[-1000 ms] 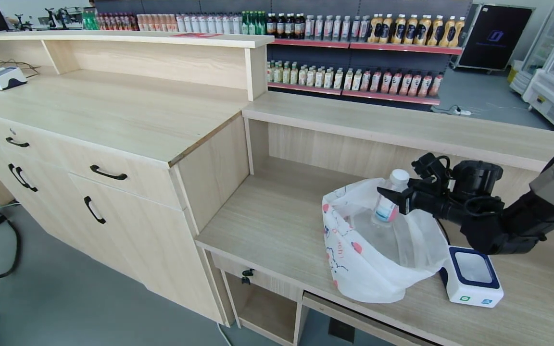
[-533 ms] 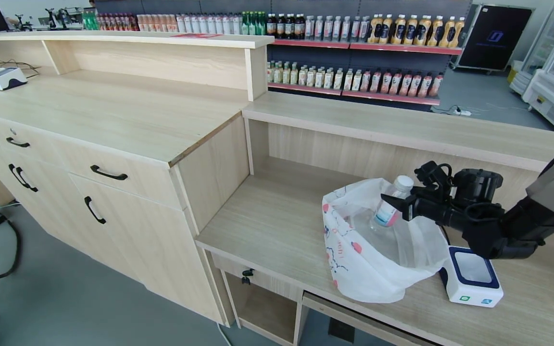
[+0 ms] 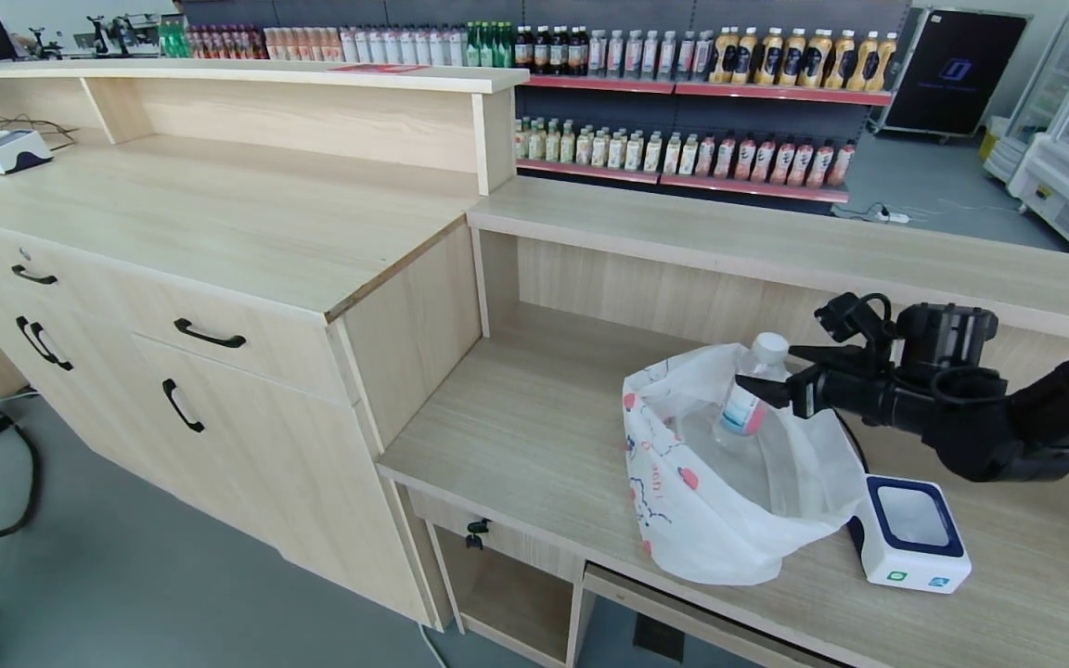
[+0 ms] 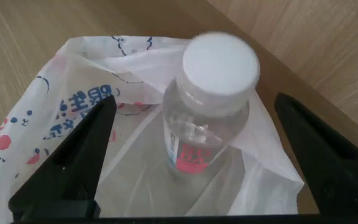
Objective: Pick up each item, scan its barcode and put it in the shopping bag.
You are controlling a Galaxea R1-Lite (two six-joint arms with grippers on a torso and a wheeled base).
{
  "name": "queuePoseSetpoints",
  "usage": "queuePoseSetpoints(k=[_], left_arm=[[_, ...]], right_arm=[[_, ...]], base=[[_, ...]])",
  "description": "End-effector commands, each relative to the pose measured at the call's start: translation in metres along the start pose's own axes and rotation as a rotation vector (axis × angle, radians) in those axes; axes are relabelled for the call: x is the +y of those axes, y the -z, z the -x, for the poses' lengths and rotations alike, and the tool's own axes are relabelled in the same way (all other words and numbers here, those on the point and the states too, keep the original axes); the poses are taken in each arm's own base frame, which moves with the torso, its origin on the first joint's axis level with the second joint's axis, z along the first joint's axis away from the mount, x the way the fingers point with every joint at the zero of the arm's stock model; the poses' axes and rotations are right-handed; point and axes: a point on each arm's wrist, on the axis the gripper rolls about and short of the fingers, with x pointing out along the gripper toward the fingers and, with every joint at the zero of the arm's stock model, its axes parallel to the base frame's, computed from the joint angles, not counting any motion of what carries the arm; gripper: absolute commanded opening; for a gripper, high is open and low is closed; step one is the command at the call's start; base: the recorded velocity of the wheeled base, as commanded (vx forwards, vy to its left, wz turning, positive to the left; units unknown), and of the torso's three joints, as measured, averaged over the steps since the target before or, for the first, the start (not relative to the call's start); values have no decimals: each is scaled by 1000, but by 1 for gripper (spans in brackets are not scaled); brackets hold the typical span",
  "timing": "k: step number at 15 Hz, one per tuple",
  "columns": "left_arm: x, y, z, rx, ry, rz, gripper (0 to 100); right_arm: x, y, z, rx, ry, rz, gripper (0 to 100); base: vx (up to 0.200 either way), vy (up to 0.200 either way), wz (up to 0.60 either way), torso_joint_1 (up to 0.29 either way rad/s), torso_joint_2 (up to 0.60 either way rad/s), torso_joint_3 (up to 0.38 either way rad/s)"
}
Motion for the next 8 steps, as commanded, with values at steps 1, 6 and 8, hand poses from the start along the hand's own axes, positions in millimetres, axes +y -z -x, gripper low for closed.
queuePoseSetpoints(k=[1,6,8], left_arm=[[0,0,0,-1,0,0,100],[0,0,0,-1,0,0,100],[0,0,0,-1,0,0,100]], right_arm=[[6,-46,33,-60,11,0,100],[37,-97,156,-94,97,17,100],[36,-91,198,-14,186,145,100]], base=[[0,0,0,0,0,0],[0,0,0,0,0,0],[0,0,-600,2,5,0]])
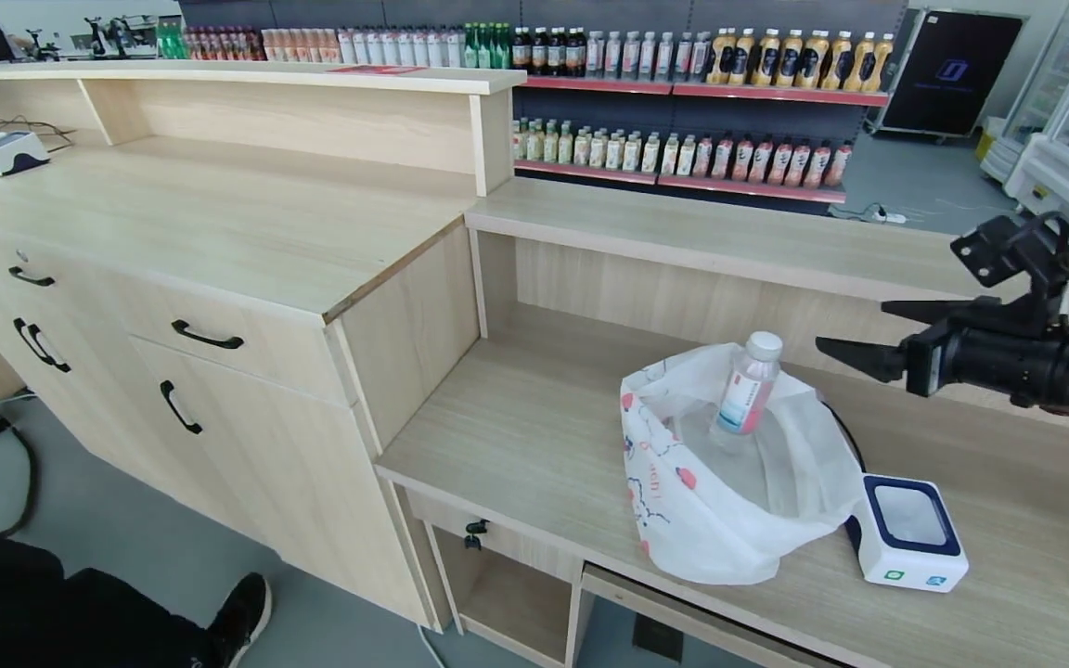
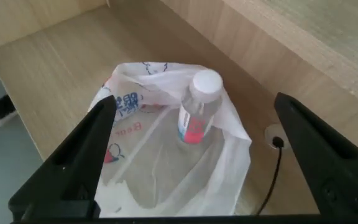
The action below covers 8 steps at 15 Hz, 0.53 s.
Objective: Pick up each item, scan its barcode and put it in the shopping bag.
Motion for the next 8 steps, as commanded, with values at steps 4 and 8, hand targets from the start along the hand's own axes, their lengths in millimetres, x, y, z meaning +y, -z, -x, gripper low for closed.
queuePoseSetpoints(k=[4,8], left_arm=[[0,0,0,0,0,0,100],[0,0,0,0,0,0,100]], right_arm=[[4,9,119,205,238,4,100],[-12,39,131,398,347,-73,100]], base=[[0,0,-600,4,2,2],[0,0,-600,1,0,2]])
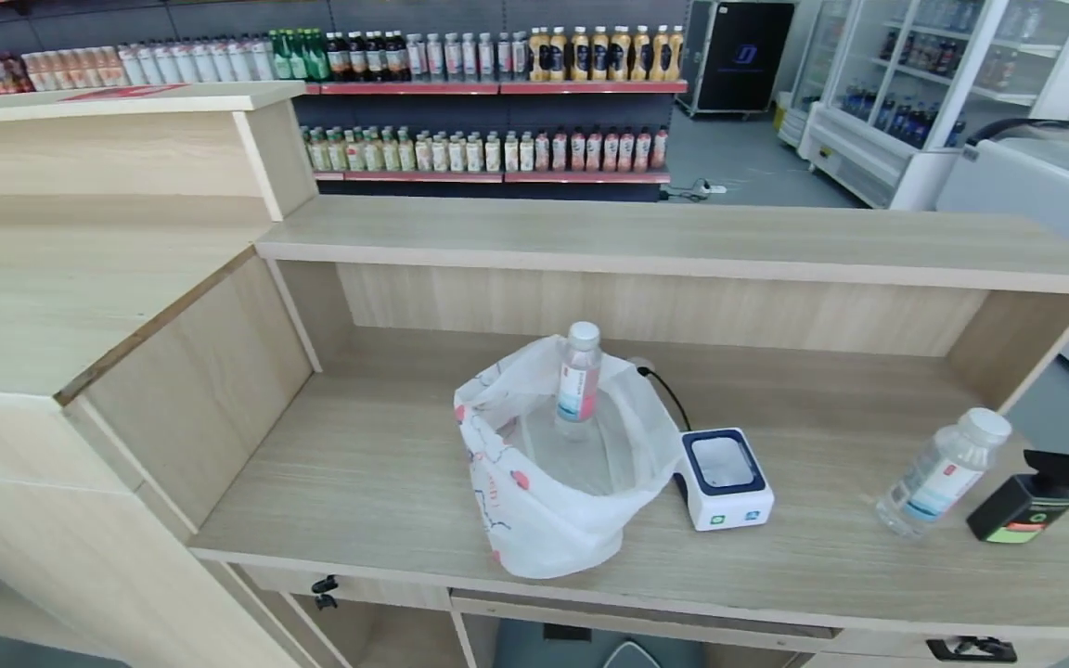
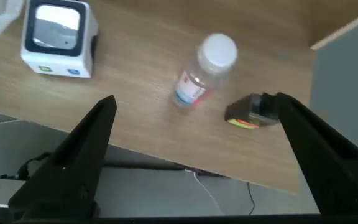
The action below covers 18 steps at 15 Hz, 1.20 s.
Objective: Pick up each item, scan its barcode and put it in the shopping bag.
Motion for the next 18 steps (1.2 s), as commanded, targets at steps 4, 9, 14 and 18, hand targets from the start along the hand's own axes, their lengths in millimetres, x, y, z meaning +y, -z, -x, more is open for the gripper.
queuePoseSetpoints(k=[4,9,14,18], left_arm=[[0,0,0,-1,0,0,100],[0,0,0,-1,0,0,100],[0,0,0,-1,0,0,100],[0,0,0,-1,0,0,100]], right_arm=[[-34,25,-35,27,76,-51,100],[-44,43,-71,-39,-43,-32,100],[-46,57,-84,-35,-59,20,100],[-46,70,-105,-53,-155,67,100]], base=[[0,0,0,-48,119,73],[0,0,0,0,0,0],[0,0,0,0,0,0],[0,0,0,0,0,0]])
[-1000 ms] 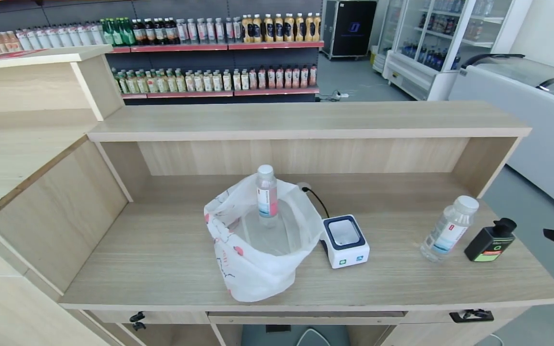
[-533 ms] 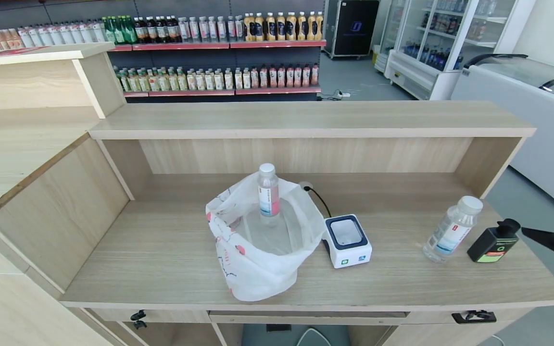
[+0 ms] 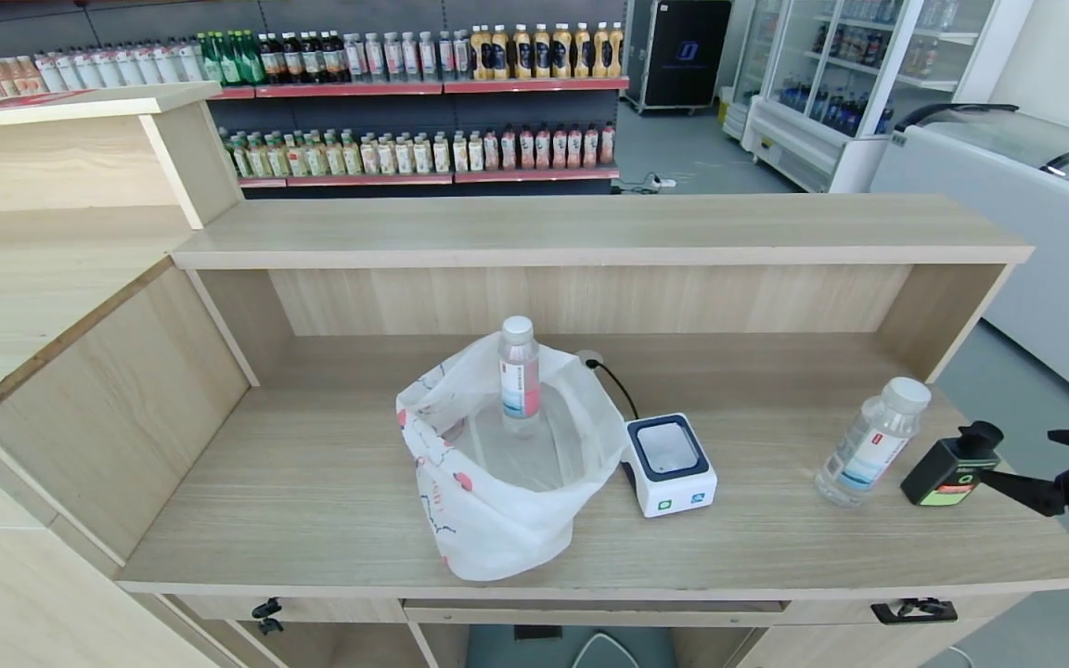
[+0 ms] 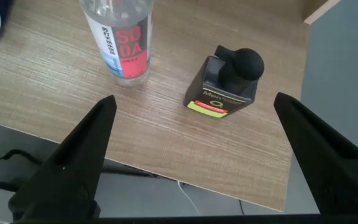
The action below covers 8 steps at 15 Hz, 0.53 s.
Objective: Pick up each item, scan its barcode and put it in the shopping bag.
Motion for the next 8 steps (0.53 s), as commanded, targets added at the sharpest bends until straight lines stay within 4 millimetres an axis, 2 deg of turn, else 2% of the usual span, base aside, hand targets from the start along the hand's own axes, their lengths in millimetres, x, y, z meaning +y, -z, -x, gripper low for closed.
queuePoseSetpoints(k=[1,6,8], left_arm=[[0,0,0,-1,-1,0,100],[0,0,0,-1,-1,0,100],[0,0,0,-1,-1,0,100]], right_arm=[[-1,14,-18,15,-48,-7,100],[8,20,-57,-29,-114,53,100],[12,20,-66,-40,-132,66,100]], base=[[0,0,0,0,0,0],[0,0,0,0,0,0],[0,0,0,0,0,0]])
